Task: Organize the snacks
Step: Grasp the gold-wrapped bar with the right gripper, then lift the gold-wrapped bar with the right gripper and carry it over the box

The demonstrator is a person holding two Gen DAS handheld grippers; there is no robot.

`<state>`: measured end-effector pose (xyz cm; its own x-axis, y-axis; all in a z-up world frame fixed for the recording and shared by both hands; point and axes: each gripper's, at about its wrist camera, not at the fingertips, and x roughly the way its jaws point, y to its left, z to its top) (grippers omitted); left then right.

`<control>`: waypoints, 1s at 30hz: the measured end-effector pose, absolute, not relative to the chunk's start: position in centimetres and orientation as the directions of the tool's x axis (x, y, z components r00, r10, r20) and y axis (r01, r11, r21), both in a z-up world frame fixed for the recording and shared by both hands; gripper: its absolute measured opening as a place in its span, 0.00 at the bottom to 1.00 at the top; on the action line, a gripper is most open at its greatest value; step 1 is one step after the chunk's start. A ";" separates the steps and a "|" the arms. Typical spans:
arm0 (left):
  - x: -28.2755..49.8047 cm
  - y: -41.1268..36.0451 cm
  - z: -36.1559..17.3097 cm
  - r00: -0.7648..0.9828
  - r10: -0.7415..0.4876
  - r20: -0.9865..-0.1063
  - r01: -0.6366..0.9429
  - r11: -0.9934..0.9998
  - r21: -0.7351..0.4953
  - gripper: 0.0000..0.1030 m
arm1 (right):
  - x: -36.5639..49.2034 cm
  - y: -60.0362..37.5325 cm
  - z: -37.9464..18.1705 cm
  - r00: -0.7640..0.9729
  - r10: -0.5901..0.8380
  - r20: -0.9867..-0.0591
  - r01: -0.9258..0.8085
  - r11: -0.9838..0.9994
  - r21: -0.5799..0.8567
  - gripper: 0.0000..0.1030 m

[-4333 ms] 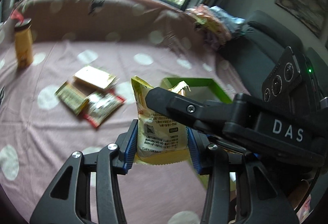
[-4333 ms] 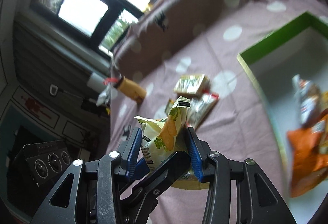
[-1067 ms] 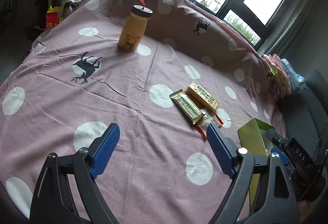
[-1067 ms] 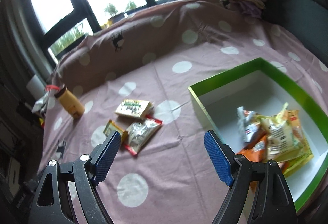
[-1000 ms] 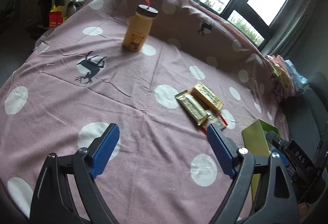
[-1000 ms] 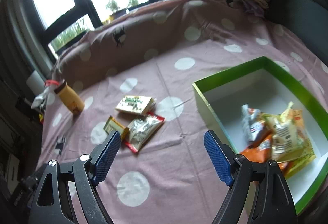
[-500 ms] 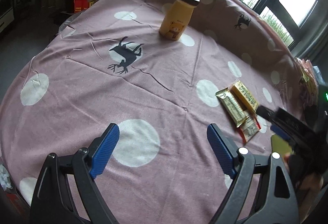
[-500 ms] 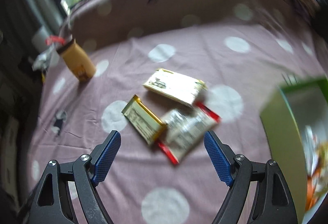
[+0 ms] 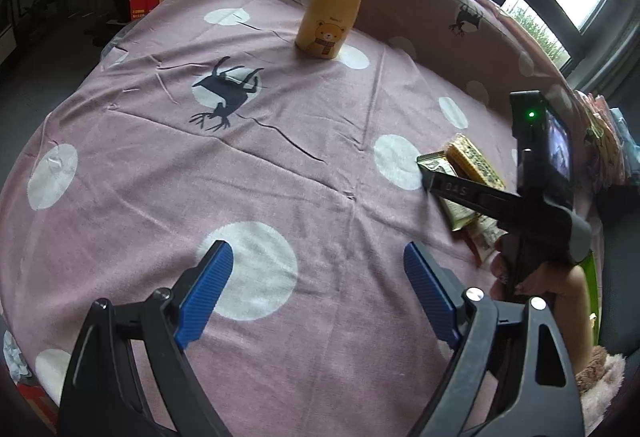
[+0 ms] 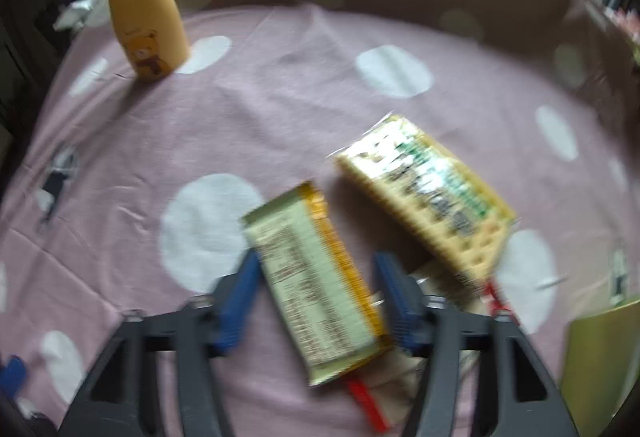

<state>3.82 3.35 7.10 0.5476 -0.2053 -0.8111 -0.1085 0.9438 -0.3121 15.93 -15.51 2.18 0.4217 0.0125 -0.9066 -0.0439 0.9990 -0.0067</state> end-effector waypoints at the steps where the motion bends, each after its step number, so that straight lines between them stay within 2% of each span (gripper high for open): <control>1: 3.9 3.2 7.1 0.548 -0.204 -0.811 -0.107 0.945 -0.310 0.85 | 15.8 -15.5 2.2 0.429 0.005 -0.903 -0.036 0.999 -0.012 0.36; 6: 3.9 2.8 6.9 0.533 -0.181 -0.827 -0.108 0.954 -0.279 0.85 | 13.2 -17.2 3.6 0.432 0.096 -0.897 0.051 0.990 0.131 0.34; 12: 3.9 2.5 6.7 0.524 -0.174 -0.834 -0.104 0.959 -0.265 0.85 | 5.7 -18.8 6.7 0.462 0.191 -0.866 0.109 0.957 0.269 0.34; 19: 3.5 1.2 6.4 0.509 -0.175 -0.843 -0.069 0.968 -0.243 0.85 | 3.1 -19.7 3.8 0.333 0.230 -0.914 0.162 0.942 0.295 0.34; 21: 3.4 0.8 6.3 0.501 -0.178 -0.847 -0.059 0.969 -0.238 0.85 | 3.4 -20.5 3.4 0.340 0.279 -0.898 0.182 0.918 0.354 0.41; 23: 3.3 0.4 6.1 0.490 -0.187 -0.851 -0.051 0.969 -0.242 0.85 | 3.5 -21.2 3.6 0.346 0.313 -0.884 0.200 0.896 0.396 0.56; 30: 3.1 -1.8 5.5 0.424 -0.289 -0.858 0.030 0.952 -0.306 0.82 | 2.3 -23.4 5.1 0.458 0.378 -0.805 0.225 0.826 0.517 0.58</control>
